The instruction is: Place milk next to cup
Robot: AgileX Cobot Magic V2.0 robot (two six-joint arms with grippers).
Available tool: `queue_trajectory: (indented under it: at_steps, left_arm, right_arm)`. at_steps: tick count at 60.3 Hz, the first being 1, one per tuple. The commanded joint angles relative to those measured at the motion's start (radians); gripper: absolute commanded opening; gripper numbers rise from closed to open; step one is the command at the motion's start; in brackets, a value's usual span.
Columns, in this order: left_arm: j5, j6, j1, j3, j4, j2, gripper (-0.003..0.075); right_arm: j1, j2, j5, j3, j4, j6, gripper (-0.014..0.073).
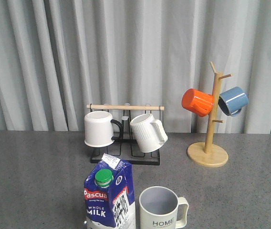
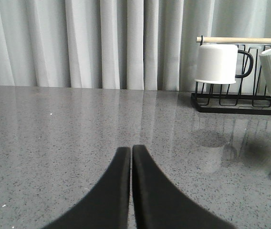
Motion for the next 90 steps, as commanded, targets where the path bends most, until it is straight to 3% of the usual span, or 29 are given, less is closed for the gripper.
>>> queue_trajectory:
  at_steps: [1,56,65,74,83,90]
  left_arm:
    - [-0.066,-0.003,0.002,0.020,-0.001,-0.013,-0.0007]
    - [-0.066,-0.003,0.002,0.020,-0.001,-0.013,-0.0007]
    - [-0.066,-0.003,0.002,0.020,-0.001,-0.013,-0.0007]
    - [-0.066,-0.003,0.002,0.020,-0.001,-0.013,-0.0007]
    - [-0.066,-0.003,0.002,0.020,-0.001,-0.013,-0.0007]
    - [-0.066,-0.003,0.002,0.020,-0.001,-0.013,-0.0007]
  right_arm:
    - [-0.002,0.002,-0.062,-0.028,0.003,-0.001,-0.0005]
    - [-0.002,0.002,-0.071,-0.024,-0.013,-0.005,-0.0005]
    - [-0.003,-0.067,-0.163,0.014,-0.053,-0.001,-0.0005]
    - [-0.015,-0.209,-0.396,0.149,-0.069,-0.002,-0.0005]
    - [-0.102,-0.356,-0.627,0.322,-0.029,0.047,-0.0005]
    - [-0.173,-0.480,-0.678,0.419,-0.035,0.118,-0.0005]
